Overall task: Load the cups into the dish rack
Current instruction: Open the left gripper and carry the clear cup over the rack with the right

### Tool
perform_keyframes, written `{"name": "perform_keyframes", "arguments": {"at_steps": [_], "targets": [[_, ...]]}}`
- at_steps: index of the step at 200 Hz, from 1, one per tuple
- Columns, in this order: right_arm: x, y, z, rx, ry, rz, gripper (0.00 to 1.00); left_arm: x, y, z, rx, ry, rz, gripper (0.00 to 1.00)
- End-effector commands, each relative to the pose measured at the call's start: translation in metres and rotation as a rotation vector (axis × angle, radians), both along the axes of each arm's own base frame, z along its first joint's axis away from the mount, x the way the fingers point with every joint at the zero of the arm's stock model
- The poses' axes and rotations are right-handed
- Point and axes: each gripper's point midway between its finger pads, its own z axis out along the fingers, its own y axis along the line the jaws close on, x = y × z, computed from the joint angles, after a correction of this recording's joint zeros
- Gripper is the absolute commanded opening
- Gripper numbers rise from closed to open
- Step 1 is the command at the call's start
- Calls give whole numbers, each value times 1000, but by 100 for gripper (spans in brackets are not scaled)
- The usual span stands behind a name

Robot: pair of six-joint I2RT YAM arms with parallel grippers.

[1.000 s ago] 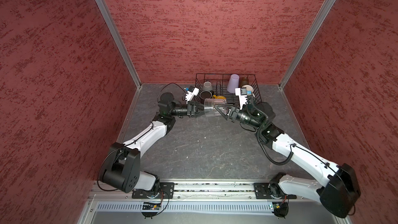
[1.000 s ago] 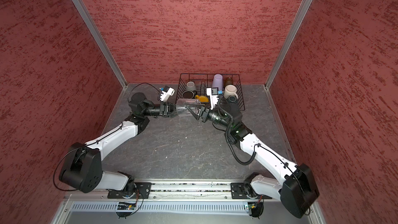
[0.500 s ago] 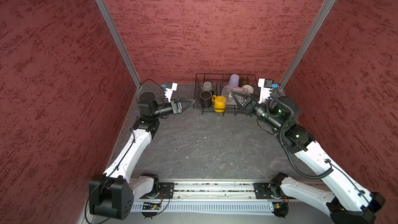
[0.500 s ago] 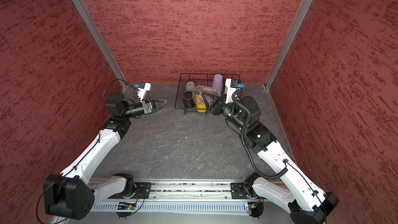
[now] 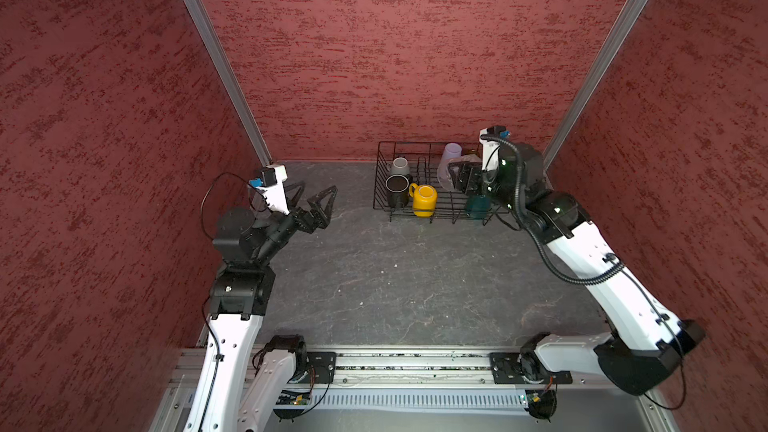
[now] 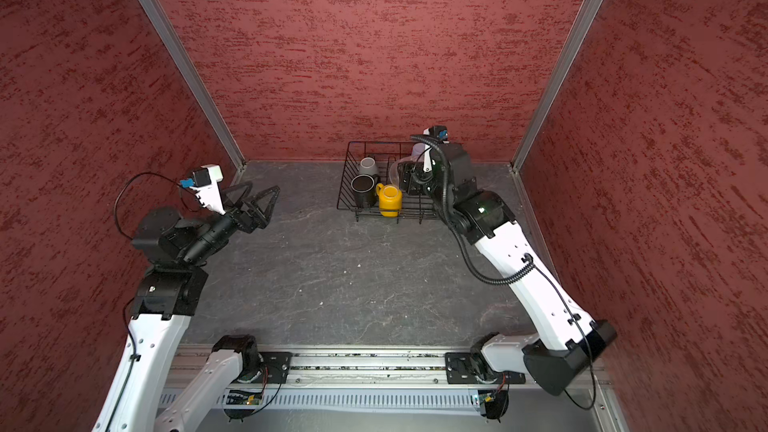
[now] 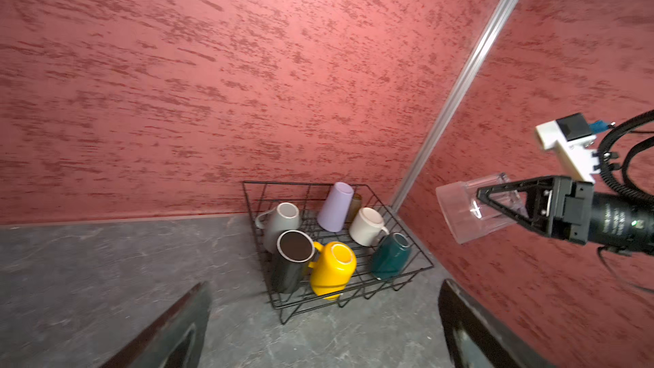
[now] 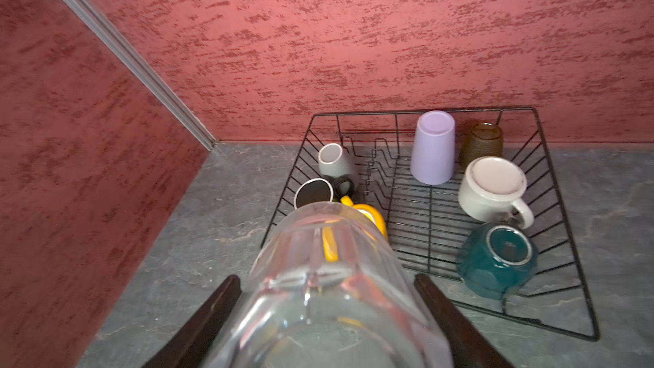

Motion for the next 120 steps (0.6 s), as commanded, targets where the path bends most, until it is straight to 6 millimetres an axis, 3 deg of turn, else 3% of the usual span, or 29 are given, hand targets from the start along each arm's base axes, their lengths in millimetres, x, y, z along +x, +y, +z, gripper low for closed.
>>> {"name": "perform_keyframes", "arguments": {"at_steps": [1,62,120], "targets": [[27,-19,-11,-112,36,-48,12,9,15,-30,64,62,90,100],[128,-31,-60,-261,160,-116,10,6,16,-38,82,59,100,100],[184,-32,-144,-345,299,-125,8,6,14,-46,85,69,93,100]]}}
